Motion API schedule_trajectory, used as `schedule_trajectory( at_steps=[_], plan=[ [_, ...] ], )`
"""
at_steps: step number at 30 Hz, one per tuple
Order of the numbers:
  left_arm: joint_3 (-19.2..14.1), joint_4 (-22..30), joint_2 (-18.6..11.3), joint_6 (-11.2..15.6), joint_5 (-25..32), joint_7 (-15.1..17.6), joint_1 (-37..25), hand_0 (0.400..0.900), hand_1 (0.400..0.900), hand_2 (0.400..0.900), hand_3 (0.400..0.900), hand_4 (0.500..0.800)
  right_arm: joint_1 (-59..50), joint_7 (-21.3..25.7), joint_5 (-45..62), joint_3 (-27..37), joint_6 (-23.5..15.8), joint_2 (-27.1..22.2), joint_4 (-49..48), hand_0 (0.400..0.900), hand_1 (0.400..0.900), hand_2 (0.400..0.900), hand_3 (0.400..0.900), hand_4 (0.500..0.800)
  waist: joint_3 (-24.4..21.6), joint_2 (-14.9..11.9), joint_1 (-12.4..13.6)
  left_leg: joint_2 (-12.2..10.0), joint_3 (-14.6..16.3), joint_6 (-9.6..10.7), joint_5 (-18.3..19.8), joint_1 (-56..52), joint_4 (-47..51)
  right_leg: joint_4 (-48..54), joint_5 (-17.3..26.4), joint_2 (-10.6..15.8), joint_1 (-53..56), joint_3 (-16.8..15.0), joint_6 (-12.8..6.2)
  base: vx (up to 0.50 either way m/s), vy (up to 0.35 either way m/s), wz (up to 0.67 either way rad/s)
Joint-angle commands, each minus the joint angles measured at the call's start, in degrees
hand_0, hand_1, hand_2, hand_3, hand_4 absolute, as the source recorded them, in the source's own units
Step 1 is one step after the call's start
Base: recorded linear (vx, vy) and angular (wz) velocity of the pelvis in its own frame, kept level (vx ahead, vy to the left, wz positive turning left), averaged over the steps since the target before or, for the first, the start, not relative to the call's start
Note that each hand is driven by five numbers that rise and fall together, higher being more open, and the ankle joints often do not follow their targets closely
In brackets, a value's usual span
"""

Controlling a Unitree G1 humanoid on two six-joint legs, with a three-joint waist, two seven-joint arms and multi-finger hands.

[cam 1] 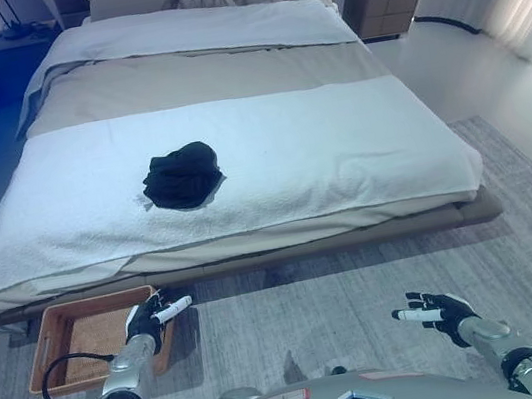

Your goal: Put the clothes on the bed into the basket.

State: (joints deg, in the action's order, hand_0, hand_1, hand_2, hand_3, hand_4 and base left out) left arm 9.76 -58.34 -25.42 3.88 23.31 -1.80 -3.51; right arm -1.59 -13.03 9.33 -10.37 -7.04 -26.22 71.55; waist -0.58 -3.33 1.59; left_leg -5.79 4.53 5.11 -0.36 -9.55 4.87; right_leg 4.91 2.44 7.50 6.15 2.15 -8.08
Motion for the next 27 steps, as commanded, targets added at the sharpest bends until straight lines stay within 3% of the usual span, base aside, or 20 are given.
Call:
schedule_trajectory(
  at_steps=[1, 17, 23, 27],
  plan=[
    [0.5, -1.8, -2.7, 4.5, -0.4, 0.7, -7.7, 0.9, 0.9, 0.9, 0.9, 0.8, -6.8, 0.8, 2.1, -1.7, -3.2, -2.6, 1.6, 0.9, 0.9, 0.9, 0.9, 0.8, -1.4, 0.4, -1.2, -1.0, -1.2, 0.9, 0.7, 2.4, 0.1, -0.3, 3.1, 1.9, -1.9, 4.2, -1.59, 0.0, 0.0, 0.0],
    [1.0, -2.5, -2.2, 4.6, -2.7, 0.9, -7.3, 0.9, 0.9, 0.9, 0.9, 0.8, -7.5, 0.6, 2.0, -1.9, -2.7, -2.4, 2.3, 0.9, 0.9, 0.9, 0.9, 0.8, -0.7, -0.2, -1.0, -0.2, -1.1, -0.2, 1.6, 1.9, 0.1, -1.5, 2.9, 2.6, -2.5, 2.7, -1.98, 0.0, 0.011, 0.0],
    [2.0, -4.4, -1.4, 4.7, -3.8, 0.8, -7.5, 0.9, 0.9, 0.9, 0.9, 0.8, -8.2, 0.6, 2.0, -2.1, -2.5, -2.3, 2.2, 0.9, 0.9, 0.9, 0.9, 0.8, 0.4, -0.6, -0.7, 1.3, -0.8, -1.9, 3.4, 2.5, -2.5, -7.1, 1.8, 4.7, -4.7, 0.7, -2.47, 0.0, 0.084, 0.0],
    [2.8, -2.6, -1.2, 4.8, -3.6, 0.8, -8.1, 0.9, 0.9, 0.9, 0.9, 0.8, -8.2, 0.7, 1.8, -2.1, -2.3, -2.2, 2.1, 0.9, 0.9, 0.9, 0.9, 0.8, 1.3, -1.1, -0.3, 3.0, -1.6, -3.1, 6.1, 4.6, -8.0, -9.8, 2.1, 6.5, -5.1, 0.4, -2.86, 0.01, 0.102, 0.06]
  ],
)
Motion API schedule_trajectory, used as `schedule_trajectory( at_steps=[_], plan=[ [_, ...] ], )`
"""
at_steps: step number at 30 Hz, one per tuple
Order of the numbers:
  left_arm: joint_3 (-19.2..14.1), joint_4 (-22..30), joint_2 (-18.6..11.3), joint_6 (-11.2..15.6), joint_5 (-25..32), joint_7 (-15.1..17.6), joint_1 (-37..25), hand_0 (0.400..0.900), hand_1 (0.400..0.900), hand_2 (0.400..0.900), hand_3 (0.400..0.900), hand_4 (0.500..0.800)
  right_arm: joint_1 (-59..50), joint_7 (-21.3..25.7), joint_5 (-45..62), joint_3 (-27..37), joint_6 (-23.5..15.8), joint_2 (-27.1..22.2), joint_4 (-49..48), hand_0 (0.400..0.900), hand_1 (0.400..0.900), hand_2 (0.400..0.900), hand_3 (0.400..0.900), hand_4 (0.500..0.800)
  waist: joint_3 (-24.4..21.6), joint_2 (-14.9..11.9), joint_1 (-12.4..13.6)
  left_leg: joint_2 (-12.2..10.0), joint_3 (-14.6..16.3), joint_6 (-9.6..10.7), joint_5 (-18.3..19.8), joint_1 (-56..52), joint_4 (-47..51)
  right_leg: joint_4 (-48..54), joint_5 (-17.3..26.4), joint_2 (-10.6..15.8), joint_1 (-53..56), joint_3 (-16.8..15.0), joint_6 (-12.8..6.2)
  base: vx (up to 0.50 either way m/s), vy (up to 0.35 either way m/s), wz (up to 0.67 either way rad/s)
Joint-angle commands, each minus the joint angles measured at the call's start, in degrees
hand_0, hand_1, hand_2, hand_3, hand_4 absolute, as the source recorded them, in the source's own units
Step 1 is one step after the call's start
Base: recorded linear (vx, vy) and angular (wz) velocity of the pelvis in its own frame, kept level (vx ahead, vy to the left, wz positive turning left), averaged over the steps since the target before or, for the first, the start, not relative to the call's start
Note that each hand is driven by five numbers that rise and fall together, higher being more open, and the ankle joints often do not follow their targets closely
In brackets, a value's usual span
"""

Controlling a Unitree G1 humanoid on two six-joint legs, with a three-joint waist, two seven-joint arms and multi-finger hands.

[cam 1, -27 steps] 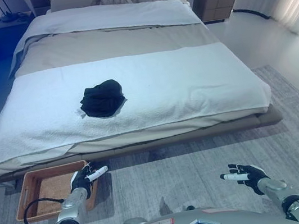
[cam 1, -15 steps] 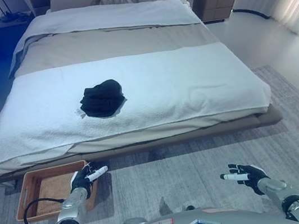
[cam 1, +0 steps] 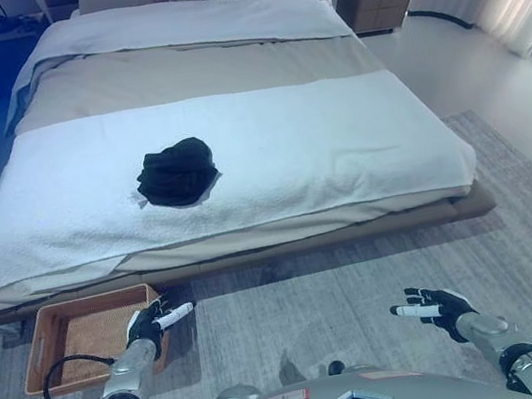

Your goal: Put the clothes on the bed into the basket.

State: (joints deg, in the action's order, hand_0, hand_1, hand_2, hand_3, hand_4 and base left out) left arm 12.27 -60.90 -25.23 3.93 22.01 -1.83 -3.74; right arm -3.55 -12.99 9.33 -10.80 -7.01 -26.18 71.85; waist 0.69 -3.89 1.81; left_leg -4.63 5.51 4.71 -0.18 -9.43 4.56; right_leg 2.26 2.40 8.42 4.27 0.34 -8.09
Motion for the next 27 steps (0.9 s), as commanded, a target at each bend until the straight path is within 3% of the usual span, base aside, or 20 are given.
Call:
schedule_trajectory(
  at_steps=[1, 4, 6, 9, 10, 13, 16, 18, 21, 24, 27],
  plan=[
    [0.3, 0.2, -1.4, 4.8, -2.1, 0.9, -8.0, 0.9, 0.9, 0.9, 0.9, 0.8, -6.1, 0.6, 1.9, -1.5, -2.3, -2.4, 1.8, 0.9, 0.9, 0.9, 0.9, 0.8, 0.3, -0.7, -0.4, 2.6, -2.8, -3.1, 6.8, 5.3, -9.3, -8.1, 2.5, 6.3, -3.5, 2.1, -3.08, 0.0, 0.162, 0.16],
    [0.8, 0.1, -1.2, 4.8, -2.0, 0.9, -8.7, 0.9, 0.9, 0.9, 0.9, 0.8, -5.8, 0.7, 1.7, -1.0, -2.3, -2.8, 2.1, 0.9, 0.9, 0.9, 0.9, 0.8, 0.8, -0.4, -0.4, 5.2, -3.4, -5.1, 7.9, 5.6, -9.7, -14.7, 5.7, 8.8, -7.2, 0.8, -3.23, -0.01, 0.239, 0.2],
    [1.5, 0.4, -1.2, 4.6, -2.1, 0.6, -9.0, 0.9, 0.9, 0.9, 0.9, 0.8, -5.2, 0.9, 2.0, -0.6, -2.1, -3.1, 1.7, 0.9, 0.9, 0.9, 0.9, 0.8, 2.4, 0.1, -0.7, 7.8, -4.5, -7.1, 8.1, 4.9, -10.3, -23.2, 14.1, 10.3, -11.1, -1.8, -1.3, -0.06, 0.315, 0.19],
    [2.3, 0.3, -1.4, 4.5, -2.3, 0.6, -9.9, 0.9, 0.9, 0.9, 0.9, 0.8, -5.4, 1.0, 2.6, -0.7, -2.1, -2.8, 1.9, 0.9, 0.9, 0.9, 0.9, 0.8, 3.8, 0.6, -0.9, 8.8, -4.8, -8.3, 8.3, 4.4, -10.8, -28.6, 15.8, 10.2, -13.7, -2.6, -0.7, -0.04, 0.282, 0.2],
    [2.2, 0.4, -1.6, 4.4, -2.2, 0.5, -10.3, 0.9, 0.9, 0.9, 0.9, 0.8, -4.9, 1.0, 2.8, -0.5, -2.1, -2.0, 1.8, 0.9, 0.9, 0.9, 0.9, 0.8, 4.4, 1.0, -1.0, 8.8, -4.9, -8.6, 8.7, 3.9, -11.0, -30.7, 14.2, 10.2, -15.5, -0.6, -0.53, 0.07, 0.145, 0.16],
    [1.8, 0.4, -1.9, 4.4, -2.0, 0.5, -10.1, 0.9, 0.9, 0.9, 0.9, 0.8, -4.4, 0.8, 2.7, -0.2, -2.1, -1.8, 1.7, 0.9, 0.9, 0.9, 0.9, 0.8, 4.3, 1.1, -1.6, 8.9, -5.1, -8.7, 9.4, 2.4, -10.2, -29.5, 13.1, 10.7, -17.7, 1.3, -0.78, 0.15, 0.073, 0.2],
    [1.4, 0.5, -1.9, 4.8, -1.8, 1.1, -10.6, 0.9, 0.9, 0.9, 0.9, 0.8, -5.1, 1.1, 3.1, -0.2, -2.2, -2.0, 1.5, 0.9, 0.9, 0.9, 0.9, 0.8, 5.2, 0.7, -2.8, 9.2, -6.2, -7.8, 10.6, -0.3, -8.9, -20.5, 12.3, 10.3, -19.8, 2.1, -1.78, 0.2, -0.028, 0.26],
    [1.2, -0.5, -1.6, 5.0, -1.5, 1.5, -11.6, 0.9, 0.9, 0.9, 0.9, 0.8, -5.7, 1.5, 3.4, -0.2, -2.5, -1.8, 1.7, 0.9, 0.9, 0.9, 0.9, 0.8, 5.5, -0.4, -4.2, 9.8, -7.5, -7.2, 11.8, -2.5, -7.9, -11.4, 12.6, 8.9, -21.3, 0.6, -3.11, 0.23, -0.051, 0.3],
    [1.2, -0.4, -1.5, 5.3, -1.8, 2.0, -12.3, 0.9, 0.9, 0.9, 0.9, 0.8, -5.7, 2.4, 3.9, -0.3, -2.8, -1.6, 1.5, 0.9, 0.9, 0.9, 0.9, 0.8, 6.1, -0.3, -5.3, 9.0, -8.6, -6.7, 14.0, -5.4, -7.3, -3.9, 15.2, 6.3, -22.4, -0.8, -4.63, 0.25, -0.031, 0.31],
    [1.5, -1.0, -1.3, 5.3, -1.6, 2.6, -13.0, 0.9, 0.9, 0.9, 0.9, 0.8, -5.8, 3.0, 4.5, -0.3, -2.7, -1.4, 1.2, 0.9, 0.9, 0.9, 0.9, 0.8, 6.2, -0.7, -6.6, 8.6, -10.3, -6.5, 15.9, -7.2, -7.4, -0.7, 17.4, 4.6, -23.8, -2.1, -5.6, 0.23, -0.026, 0.36],
    [2.1, -1.2, -1.1, 5.2, -1.3, 3.1, -13.8, 0.9, 0.9, 0.9, 0.9, 0.8, -5.2, 3.2, 4.7, -0.1, -2.5, -1.7, 0.2, 0.9, 0.9, 0.9, 0.9, 0.8, 5.7, -1.4, -7.6, 7.6, -11.7, -5.7, 18.0, -9.3, -7.8, -1.2, 18.4, 4.2, -24.0, -1.4, -6.1, 0.26, -0.08, 0.39]
  ],
)
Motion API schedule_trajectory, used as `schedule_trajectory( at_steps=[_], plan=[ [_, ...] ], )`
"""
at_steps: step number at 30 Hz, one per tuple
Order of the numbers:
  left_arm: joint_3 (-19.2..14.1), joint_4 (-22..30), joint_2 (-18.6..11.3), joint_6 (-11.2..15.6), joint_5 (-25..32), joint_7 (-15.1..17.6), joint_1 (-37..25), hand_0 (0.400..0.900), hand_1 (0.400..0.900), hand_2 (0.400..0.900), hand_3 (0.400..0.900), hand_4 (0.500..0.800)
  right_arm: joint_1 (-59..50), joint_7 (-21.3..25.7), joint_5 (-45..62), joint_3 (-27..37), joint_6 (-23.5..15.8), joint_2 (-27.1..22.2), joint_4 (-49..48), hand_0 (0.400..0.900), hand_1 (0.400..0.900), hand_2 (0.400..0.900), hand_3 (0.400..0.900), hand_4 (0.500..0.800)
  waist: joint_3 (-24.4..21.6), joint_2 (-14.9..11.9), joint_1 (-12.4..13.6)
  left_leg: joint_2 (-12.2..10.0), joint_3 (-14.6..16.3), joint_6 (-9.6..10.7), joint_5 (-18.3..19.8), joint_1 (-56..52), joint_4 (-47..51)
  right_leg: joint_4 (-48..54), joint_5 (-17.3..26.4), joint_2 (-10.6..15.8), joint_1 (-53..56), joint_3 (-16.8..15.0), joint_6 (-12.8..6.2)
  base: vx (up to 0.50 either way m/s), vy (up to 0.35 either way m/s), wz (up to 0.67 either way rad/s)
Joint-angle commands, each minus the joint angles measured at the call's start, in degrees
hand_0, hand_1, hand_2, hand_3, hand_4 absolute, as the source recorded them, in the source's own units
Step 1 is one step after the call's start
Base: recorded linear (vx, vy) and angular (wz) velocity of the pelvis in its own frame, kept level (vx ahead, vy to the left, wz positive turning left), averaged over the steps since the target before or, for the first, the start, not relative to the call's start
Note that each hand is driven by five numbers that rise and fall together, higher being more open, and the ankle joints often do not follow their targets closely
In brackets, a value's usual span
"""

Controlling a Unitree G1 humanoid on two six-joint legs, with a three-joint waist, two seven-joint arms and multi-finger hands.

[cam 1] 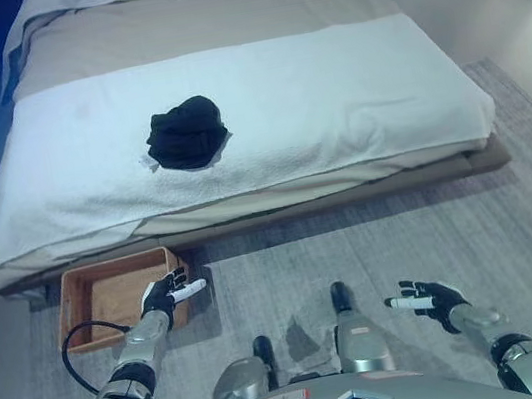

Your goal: Put the clothes on the bed into the basket.

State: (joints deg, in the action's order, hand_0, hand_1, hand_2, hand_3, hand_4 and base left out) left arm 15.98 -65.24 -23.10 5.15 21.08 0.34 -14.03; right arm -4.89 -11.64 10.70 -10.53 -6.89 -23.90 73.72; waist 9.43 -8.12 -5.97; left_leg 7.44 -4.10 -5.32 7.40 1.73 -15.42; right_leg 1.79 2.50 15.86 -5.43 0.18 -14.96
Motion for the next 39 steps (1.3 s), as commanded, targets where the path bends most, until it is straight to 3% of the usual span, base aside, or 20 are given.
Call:
schedule_trajectory(
  at_steps=[1, 4, 5, 7, 11, 16, 19, 21, 23, 26, 28, 30, 33, 36, 39],
  plan=[
    [-1.3, 3.0, -3.1, 3.9, -0.4, 1.1, -4.0, 0.9, 0.9, 0.9, 0.9, 0.8, -3.8, 2.0, 3.5, -0.3, -2.6, -4.1, -1.9, 0.9, 0.9, 0.9, 0.9, 0.8, -3.1, 3.0, -0.1, -5.1, -2.5, 4.7, 11.0, -21.2, 12.3, -1.4, 18.5, -3.4, -14.5, -0.8, 0.8, 0.25, -0.101, 0.41],
    [-0.9, 2.9, -2.9, 3.8, 0.0, 1.5, -5.1, 0.9, 0.9, 0.9, 0.9, 0.8, -3.9, 2.3, 3.9, 0.0, -2.6, -4.5, -2.1, 0.9, 0.9, 0.9, 0.9, 0.8, -3.7, 3.3, -0.7, -7.1, -3.0, 5.9, 11.3, -22.4, 12.4, -2.6, 17.2, -4.0, -14.9, 1.0, 1.31, 0.19, -0.123, 0.33],
    [-0.2, 3.1, -2.7, 3.7, 0.7, 1.9, -6.3, 0.9, 0.9, 0.9, 0.9, 0.8, -4.8, 3.0, 4.0, -0.2, -2.8, -5.3, -2.4, 0.9, 0.9, 0.9, 0.9, 0.8, -4.0, 4.0, -1.4, -9.4, -3.2, 7.1, 10.8, -22.1, 12.0, -3.7, 16.2, -4.9, -15.8, 2.5, 1.91, 0.17, -0.188, 0.31],
    [0.6, 2.8, -2.0, 4.0, 1.9, 2.5, -8.2, 0.9, 0.9, 0.9, 0.9, 0.8, -5.7, 3.8, 4.2, -0.5, -3.3, -6.2, -2.7, 0.9, 0.9, 0.9, 0.9, 0.8, -3.9, 4.9, -2.0, -11.9, -3.3, 8.6, 9.2, -20.9, 10.4, -4.3, 15.1, -5.9, -16.4, 4.4, 2.67, 0.19, -0.216, 0.37],
    [2.3, 1.7, -0.8, 3.9, 3.4, 3.4, -11.5, 0.9, 0.9, 0.9, 0.9, 0.8, -7.4, 5.5, 5.1, -1.0, -3.4, -7.3, -2.1, 0.9, 0.9, 0.9, 0.9, 0.8, -3.1, 6.4, -3.1, -16.3, -4.5, 11.1, 2.3, -19.7, 8.9, -10.1, 10.8, -7.7, -18.9, 6.3, 4.99, 0.18, -0.146, 0.28],
    [3.2, 0.7, 0.0, 4.1, 4.9, 4.4, -16.1, 0.9, 0.9, 0.9, 0.9, 0.8, -10.0, 6.6, 5.9, -2.1, -3.9, -9.0, -1.0, 0.9, 0.9, 0.9, 0.9, 0.8, -2.5, 7.6, -3.6, -18.7, -5.3, 12.3, -6.7, -16.7, 6.2, -12.0, 8.0, -10.6, -20.3, 6.9, 7.28, 0.15, -0.156, -0.03],
    [3.1, 0.5, -0.3, 3.9, 5.3, 4.4, -16.8, 0.9, 0.9, 0.9, 0.9, 0.8, -10.1, 7.3, 6.2, -2.4, -4.2, -9.7, -1.2, 0.9, 0.9, 0.9, 0.9, 0.8, -2.3, 7.8, -3.3, -19.7, -4.3, 12.6, -14.5, -13.2, -3.8, -11.9, 5.3, -13.6, -17.4, 6.3, 10.05, 0.23, -0.223, -0.19],
    [3.8, -0.1, -0.2, 3.7, 5.8, 4.0, -18.2, 0.9, 0.9, 0.9, 0.9, 0.8, -9.9, 7.8, 6.7, -2.6, -4.3, -9.9, -1.4, 0.9, 0.9, 0.9, 0.9, 0.8, -1.4, 6.1, -2.9, -18.3, -4.1, 11.5, -17.5, -7.4, -13.0, -10.2, 4.2, -14.3, -13.5, 5.0, 11.96, 0.2, -0.305, 0.03],
    [4.1, -0.7, -0.4, 3.4, 6.3, 3.7, -19.5, 0.9, 0.9, 0.9, 0.9, 0.8, -9.8, 8.4, 7.4, -2.6, -4.3, -9.9, -1.6, 0.9, 0.9, 0.9, 0.9, 0.8, -0.5, 4.4, -2.7, -18.1, -1.9, 10.2, -18.3, -3.3, -18.1, -9.6, 2.8, -14.8, -10.7, 4.3, 13.3, 0.19, -0.304, 0.17],
    [5.1, -3.1, 0.0, 3.2, 6.7, 3.7, -22.2, 0.9, 0.9, 0.9, 0.9, 0.8, -10.3, 9.3, 8.6, -2.3, -4.5, -9.6, -2.0, 0.9, 0.9, 0.9, 0.9, 0.8, 2.2, 2.5, -1.0, -15.6, 0.8, 7.9, -12.1, 6.8, -19.2, -10.0, 1.1, -14.8, -7.2, 2.7, 13.88, 0.16, -0.15, -0.05],
    [5.3, -3.7, 0.0, 3.3, 6.7, 4.0, -22.9, 0.9, 0.9, 0.9, 0.9, 0.8, -10.9, 9.6, 8.7, -2.4, -4.5, -9.3, -1.6, 0.9, 0.9, 0.9, 0.9, 0.8, 3.0, 1.1, 0.3, -14.6, 2.4, 7.5, -9.4, 13.7, -15.7, -9.8, 0.2, -14.3, -5.3, 1.8, 13.35, 0.19, -0.036, -0.34],
    [5.0, -4.4, 0.1, 3.3, 6.6, 4.4, -22.8, 0.9, 0.9, 0.9, 0.9, 0.8, -11.1, 10.0, 8.2, -2.6, -4.7, -9.2, -1.6, 0.9, 0.9, 0.9, 0.9, 0.8, 3.6, 0.9, 1.6, -15.6, 3.7, 8.6, -10.8, 17.6, -8.6, -9.8, -0.7, -14.8, -3.2, 0.8, 12.85, 0.25, 0.05, -0.5],
    [4.4, -4.7, -0.4, 3.7, 6.4, 4.6, -22.7, 0.9, 0.9, 0.9, 0.9, 0.8, -11.2, 10.6, 7.6, -2.8, -5.2, -9.3, -2.5, 0.9, 0.9, 0.9, 0.9, 0.8, 4.3, 3.2, 4.3, -16.7, 3.0, 10.5, -19.0, 19.1, 7.7, -9.9, -2.7, -17.7, 0.1, -0.8, 12.45, 0.33, 0.115, -0.63],
    [3.8, -3.9, -0.6, 4.2, 6.4, 4.7, -21.5, 0.9, 0.9, 0.9, 0.9, 0.8, -11.1, 10.9, 7.4, -2.9, -5.7, -9.5, -2.4, 0.9, 0.9, 0.9, 0.9, 0.8, 4.4, 4.6, 6.1, -15.3, 1.5, 10.8, -21.0, 19.2, 16.5, -10.8, -5.9, -19.5, 3.6, -3.5, 12.87, 0.32, 0.083, -0.51],
    [3.2, -3.6, -0.3, 4.5, 6.3, 4.9, -20.4, 0.9, 0.9, 0.9, 0.9, 0.8, -11.0, 10.8, 7.3, -3.1, -5.7, -9.3, -2.2, 0.9, 0.9, 0.9, 0.9, 0.8, 4.1, 5.5, 7.0, -15.0, 3.2, 10.9, -21.6, 19.3, 18.1, -10.9, -8.2, -20.0, 7.0, -5.4, 12.91, 0.28, 0.104, -0.41]
  ],
)
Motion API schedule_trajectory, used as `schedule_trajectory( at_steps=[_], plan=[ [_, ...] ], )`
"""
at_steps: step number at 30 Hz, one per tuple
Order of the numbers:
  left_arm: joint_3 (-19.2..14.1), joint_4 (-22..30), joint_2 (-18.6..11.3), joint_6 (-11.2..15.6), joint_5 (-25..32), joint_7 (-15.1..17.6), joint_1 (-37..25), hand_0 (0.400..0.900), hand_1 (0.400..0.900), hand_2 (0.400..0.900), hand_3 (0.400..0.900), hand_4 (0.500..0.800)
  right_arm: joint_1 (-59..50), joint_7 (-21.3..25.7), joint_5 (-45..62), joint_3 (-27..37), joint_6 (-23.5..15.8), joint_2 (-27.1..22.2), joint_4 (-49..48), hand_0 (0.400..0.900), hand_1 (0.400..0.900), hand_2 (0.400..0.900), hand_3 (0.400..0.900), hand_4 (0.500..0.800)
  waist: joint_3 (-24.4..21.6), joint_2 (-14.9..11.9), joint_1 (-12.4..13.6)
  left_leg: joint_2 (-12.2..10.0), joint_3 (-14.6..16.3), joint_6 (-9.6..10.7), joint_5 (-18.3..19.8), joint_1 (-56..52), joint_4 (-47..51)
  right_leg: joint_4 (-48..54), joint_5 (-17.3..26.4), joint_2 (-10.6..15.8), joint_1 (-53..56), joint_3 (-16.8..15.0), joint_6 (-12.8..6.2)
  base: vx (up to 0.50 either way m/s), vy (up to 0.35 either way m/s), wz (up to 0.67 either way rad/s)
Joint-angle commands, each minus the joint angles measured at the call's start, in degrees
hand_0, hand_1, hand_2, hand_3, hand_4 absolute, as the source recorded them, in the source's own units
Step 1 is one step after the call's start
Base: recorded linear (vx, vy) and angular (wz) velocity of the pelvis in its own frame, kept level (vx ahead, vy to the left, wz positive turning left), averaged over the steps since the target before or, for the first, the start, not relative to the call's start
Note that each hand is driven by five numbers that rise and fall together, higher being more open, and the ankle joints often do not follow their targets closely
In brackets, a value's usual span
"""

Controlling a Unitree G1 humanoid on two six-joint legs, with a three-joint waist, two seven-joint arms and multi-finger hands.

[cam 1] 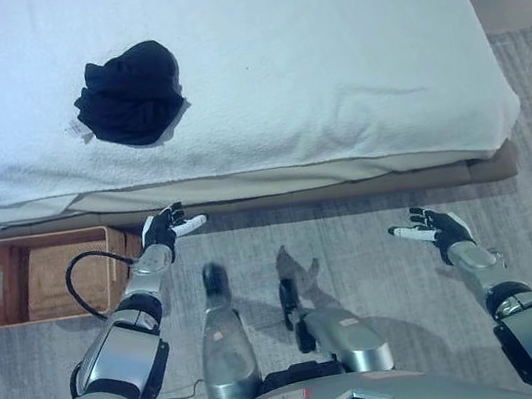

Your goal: Put the clothes on the bed into the basket.

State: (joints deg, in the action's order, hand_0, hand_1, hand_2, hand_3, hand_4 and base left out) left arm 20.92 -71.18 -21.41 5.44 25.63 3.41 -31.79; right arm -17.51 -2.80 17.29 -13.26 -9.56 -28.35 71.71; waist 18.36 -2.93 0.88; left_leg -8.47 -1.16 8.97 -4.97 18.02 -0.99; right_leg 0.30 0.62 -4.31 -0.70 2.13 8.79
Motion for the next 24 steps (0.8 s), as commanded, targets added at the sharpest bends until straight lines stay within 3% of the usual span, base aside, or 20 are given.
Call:
schedule_trajectory(
  at_steps=[1, 5, 7, 11, 15, 17, 19, 21, 24],
  plan=[
    [-2.0, 2.2, -2.1, 4.4, 1.7, 1.9, -2.3, 0.9, 0.9, 0.9, 0.9, 0.8, 1.5, 1.9, 0.8, -0.6, -3.1, -4.6, -0.1, 0.9, 0.9, 0.9, 0.9, 0.8, -5.2, 0.6, 0.4, 1.0, 0.8, -3.5, -9.5, 3.0, 3.4, -9.2, -7.3, 0.2, 3.6, -7.9, -11.04, 0.27, 0.137, -0.41],
    [-2.6, 3.3, -3.4, 5.0, 2.6, 2.5, -1.5, 0.9, 0.9, 0.9, 0.9, 0.8, 0.4, 2.0, 0.5, -1.6, -2.8, -3.7, 0.1, 0.9, 0.9, 0.9, 0.9, 0.8, -7.2, 1.1, 1.9, 1.2, 1.3, -4.7, -10.6, 2.3, 3.2, -9.2, -10.3, 2.7, 6.7, -10.4, -12.11, 0.26, 0.192, -0.42],
    [-2.6, 3.6, -3.9, 5.2, 2.9, 2.9, -2.1, 0.9, 0.9, 0.9, 0.9, 0.8, -1.1, 2.3, 0.3, -2.2, -2.7, -3.2, 0.7, 0.9, 0.9, 0.9, 0.9, 0.8, -7.7, 0.6, 2.7, 2.1, 2.8, -5.3, -10.0, 2.8, 0.8, -9.1, -10.4, 5.2, 8.2, -10.5, -13.62, 0.28, 0.228, -0.42],
    [-2.1, 7.9, -4.8, 5.8, 3.1, 4.0, -1.3, 0.9, 0.9, 0.9, 0.9, 0.8, -3.6, 2.6, -0.2, -2.5, -2.3, -2.3, -0.1, 0.9, 0.9, 0.9, 0.9, 0.8, -8.8, -0.7, 4.8, 4.0, 6.0, -7.3, -5.5, 3.4, -4.9, -15.1, -0.9, 12.1, 5.5, -9.5, -18.29, 0.24, 0.209, -0.41],
    [-1.1, 10.0, -4.8, 6.0, 2.0, 4.9, -2.2, 0.9, 0.9, 0.9, 0.9, 0.8, -4.0, 2.7, 0.2, -2.5, -2.5, -1.8, -0.9, 0.9, 0.9, 0.9, 0.9, 0.8, -7.8, -0.3, 4.6, 6.1, 7.0, -9.6, -2.1, 1.2, -6.2, -25.4, 10.1, 14.4, 1.5, -7.3, -18.26, 0.19, 0.224, 0.04],
    [-0.8, 10.8, -5.0, 5.9, 1.9, 5.1, -2.8, 0.9, 0.9, 0.9, 0.9, 0.8, -3.7, 2.5, -0.2, -2.7, -2.3, -1.4, -1.2, 0.9, 0.9, 0.9, 0.9, 0.8, -7.0, 0.3, 4.0, 6.7, 7.0, -10.8, -0.8, -0.1, -6.5, -30.2, 12.8, 14.8, -0.8, -6.2, -17.82, 0.14, 0.2, 0.1],
    [-0.4, 10.8, -5.5, 5.9, 2.1, 5.2, -3.8, 0.9, 0.9, 0.9, 0.9, 0.8, -3.5, 2.5, -0.6, -3.1, -2.1, -1.0, -1.5, 0.9, 0.9, 0.9, 0.9, 0.8, -6.0, 0.4, 3.5, 7.4, 7.2, -11.3, 0.5, -1.5, -6.2, -30.3, 11.8, 16.3, -4.3, -3.4, -17.42, 0.13, 0.147, 0.03],
    [0.0, 10.0, -5.3, 6.1, 2.2, 5.6, -5.4, 0.9, 0.9, 0.9, 0.9, 0.8, -4.4, 2.8, -0.4, -3.3, -2.1, -1.2, -1.2, 0.9, 0.9, 0.9, 0.9, 0.8, -4.7, 0.9, 2.4, 7.0, 6.9, -10.7, 1.5, -3.0, -5.7, -27.2, 7.2, 17.2, -8.9, -1.0, -16.52, 0.12, 0.052, 0.09],
    [0.9, 7.5, -5.3, 6.1, 0.5, 6.7, -8.6, 0.9, 0.9, 0.9, 0.9, 0.8, -6.1, 3.0, 0.1, -3.1, -2.3, -2.1, -0.9, 0.9, 0.9, 0.9, 0.9, 0.8, -2.5, 1.0, 0.2, 7.0, 5.4, -9.4, 2.8, -4.2, -5.1, -18.6, 3.8, 18.0, -13.3, 0.9, -17.09, 0.12, -0.051, 0.37]
  ],
)
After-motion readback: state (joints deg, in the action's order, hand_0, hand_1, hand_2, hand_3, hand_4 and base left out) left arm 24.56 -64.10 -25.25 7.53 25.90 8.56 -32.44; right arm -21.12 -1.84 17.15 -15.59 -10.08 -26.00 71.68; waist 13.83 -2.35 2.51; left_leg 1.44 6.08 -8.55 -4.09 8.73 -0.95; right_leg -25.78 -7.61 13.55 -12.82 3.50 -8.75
